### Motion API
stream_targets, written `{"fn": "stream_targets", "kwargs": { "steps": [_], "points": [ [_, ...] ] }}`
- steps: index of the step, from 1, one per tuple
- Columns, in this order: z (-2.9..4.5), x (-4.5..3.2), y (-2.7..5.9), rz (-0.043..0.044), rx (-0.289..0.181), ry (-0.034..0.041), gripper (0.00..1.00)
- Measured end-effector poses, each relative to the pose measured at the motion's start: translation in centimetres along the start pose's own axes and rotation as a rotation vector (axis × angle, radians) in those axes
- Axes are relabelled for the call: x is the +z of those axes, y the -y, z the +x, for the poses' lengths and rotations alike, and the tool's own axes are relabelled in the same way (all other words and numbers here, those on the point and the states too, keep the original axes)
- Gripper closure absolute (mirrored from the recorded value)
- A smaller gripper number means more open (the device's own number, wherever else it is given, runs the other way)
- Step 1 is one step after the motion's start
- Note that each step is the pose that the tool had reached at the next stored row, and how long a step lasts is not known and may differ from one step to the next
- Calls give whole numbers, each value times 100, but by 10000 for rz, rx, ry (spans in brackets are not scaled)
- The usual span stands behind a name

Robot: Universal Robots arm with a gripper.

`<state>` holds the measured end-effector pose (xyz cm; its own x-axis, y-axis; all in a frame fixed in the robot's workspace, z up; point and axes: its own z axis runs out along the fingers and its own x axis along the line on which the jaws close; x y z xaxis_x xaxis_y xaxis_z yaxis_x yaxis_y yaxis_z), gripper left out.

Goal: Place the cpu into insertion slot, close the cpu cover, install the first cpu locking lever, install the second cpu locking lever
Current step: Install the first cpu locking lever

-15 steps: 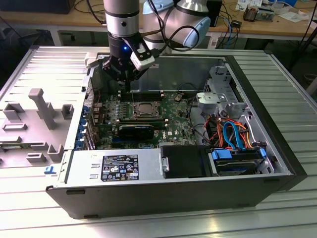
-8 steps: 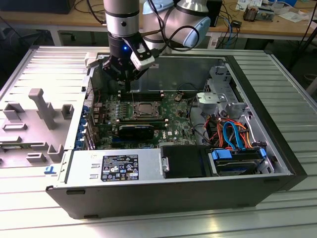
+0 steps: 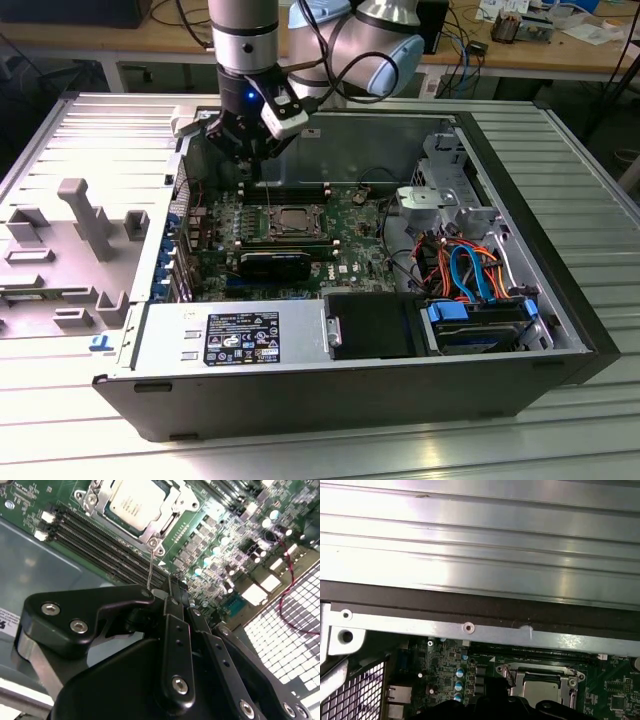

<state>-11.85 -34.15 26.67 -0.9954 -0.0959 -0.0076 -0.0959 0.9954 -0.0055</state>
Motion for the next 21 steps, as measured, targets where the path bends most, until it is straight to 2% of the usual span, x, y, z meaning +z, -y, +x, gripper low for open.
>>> {"fn": "stream_targets", "kwargs": {
  "steps": [2,4,7,10,12,13,15,17,18,19,20,21],
  "points": [
    [-36,23,-24,-1,-3,-23,89],
    [-140,47,-19,-7,1,-93,89],
    [-215,80,-12,12,-1,-97,89],
    [-279,123,-7,79,-1,-101,89],
    [-310,166,-5,193,0,-112,89],
    [-311,170,-5,277,1,-117,89],
    [-311,170,-4,281,-2,-117,89],
    [-309,172,-5,286,0,-47,89],
    [-308,172,-5,296,0,42,89],
    [-304,172,-5,329,4,268,89],
    [-302,173,-5,340,9,385,89],
    [-302,178,-7,345,58,426,89]
  ]
}}
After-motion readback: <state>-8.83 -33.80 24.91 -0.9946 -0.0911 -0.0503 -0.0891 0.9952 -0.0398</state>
